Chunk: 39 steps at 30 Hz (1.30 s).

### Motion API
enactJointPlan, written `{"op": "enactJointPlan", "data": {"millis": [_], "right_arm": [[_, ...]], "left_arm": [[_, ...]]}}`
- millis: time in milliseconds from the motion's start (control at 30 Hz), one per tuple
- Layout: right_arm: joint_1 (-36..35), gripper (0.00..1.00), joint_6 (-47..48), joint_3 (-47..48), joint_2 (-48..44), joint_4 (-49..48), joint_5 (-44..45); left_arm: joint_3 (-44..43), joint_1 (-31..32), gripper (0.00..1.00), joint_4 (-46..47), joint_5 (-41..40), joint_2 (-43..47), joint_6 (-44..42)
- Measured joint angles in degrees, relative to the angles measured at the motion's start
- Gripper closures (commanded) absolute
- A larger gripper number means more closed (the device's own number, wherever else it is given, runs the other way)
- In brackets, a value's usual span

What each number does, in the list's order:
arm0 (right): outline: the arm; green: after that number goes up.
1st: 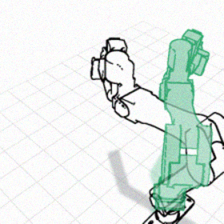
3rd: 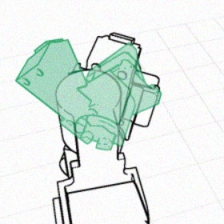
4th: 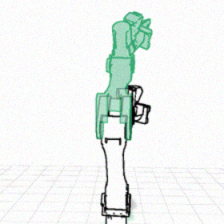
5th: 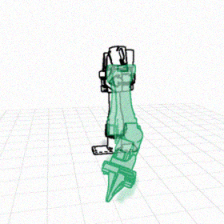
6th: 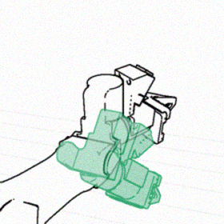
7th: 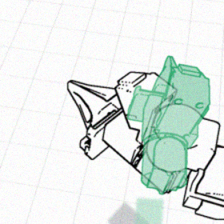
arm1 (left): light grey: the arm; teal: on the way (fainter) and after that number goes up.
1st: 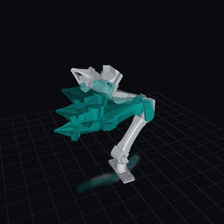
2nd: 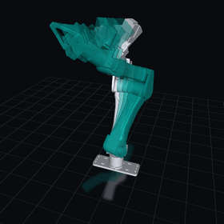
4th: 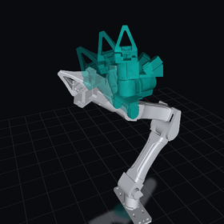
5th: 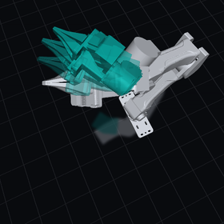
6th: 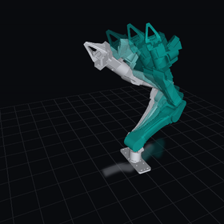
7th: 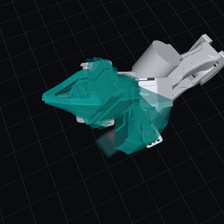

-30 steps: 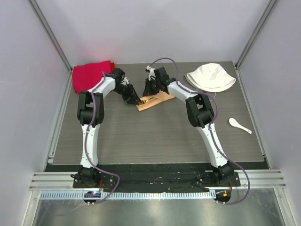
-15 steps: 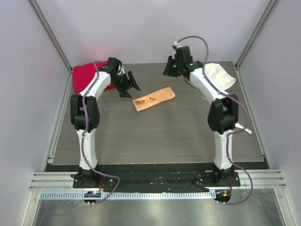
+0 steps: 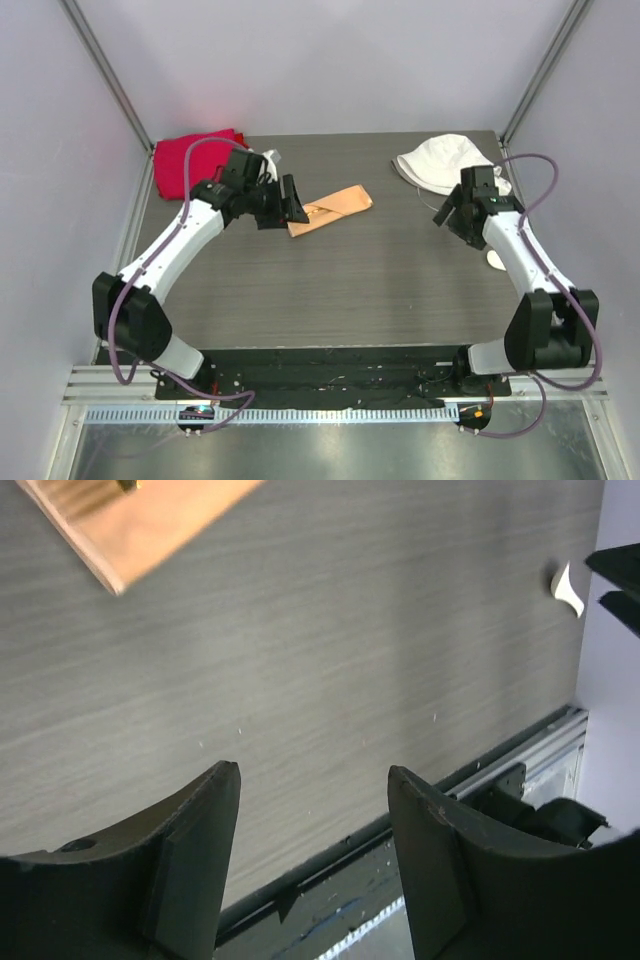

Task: Fold the napkin into a case and place the utensils inside
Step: Pick up the spoon from the corner of the board.

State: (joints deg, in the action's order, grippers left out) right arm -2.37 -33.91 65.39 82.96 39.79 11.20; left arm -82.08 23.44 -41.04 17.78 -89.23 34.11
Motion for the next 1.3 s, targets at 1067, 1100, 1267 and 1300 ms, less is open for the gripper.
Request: {"op": "enactJointPlan", "data": {"millis": [1067,1100,1267,1300], "right_arm": [[31.63,0.02,-22.51,-3.04,16.33,-0.11,14.32],[31.63,0.02,-22.91,-2.75,16.81,-0.33,14.47],[31.61,0.11,-23.67,-1.51,19.3,-0.68,15.04],[31.56,0.13,-23.69,-1.14,19.52,-0.7,15.32]], "left_arm": [[13.44,9.97,0.36,8.11,7.41,13.49,2.64],[13.44,9.97,0.36,8.11,7.41,13.44,2.67],[12.7,9.97,0.36,8.22,8.13,11.91,2.71],[12.57,9.97,0.36,8.22,8.31,11.56,2.71]]}}
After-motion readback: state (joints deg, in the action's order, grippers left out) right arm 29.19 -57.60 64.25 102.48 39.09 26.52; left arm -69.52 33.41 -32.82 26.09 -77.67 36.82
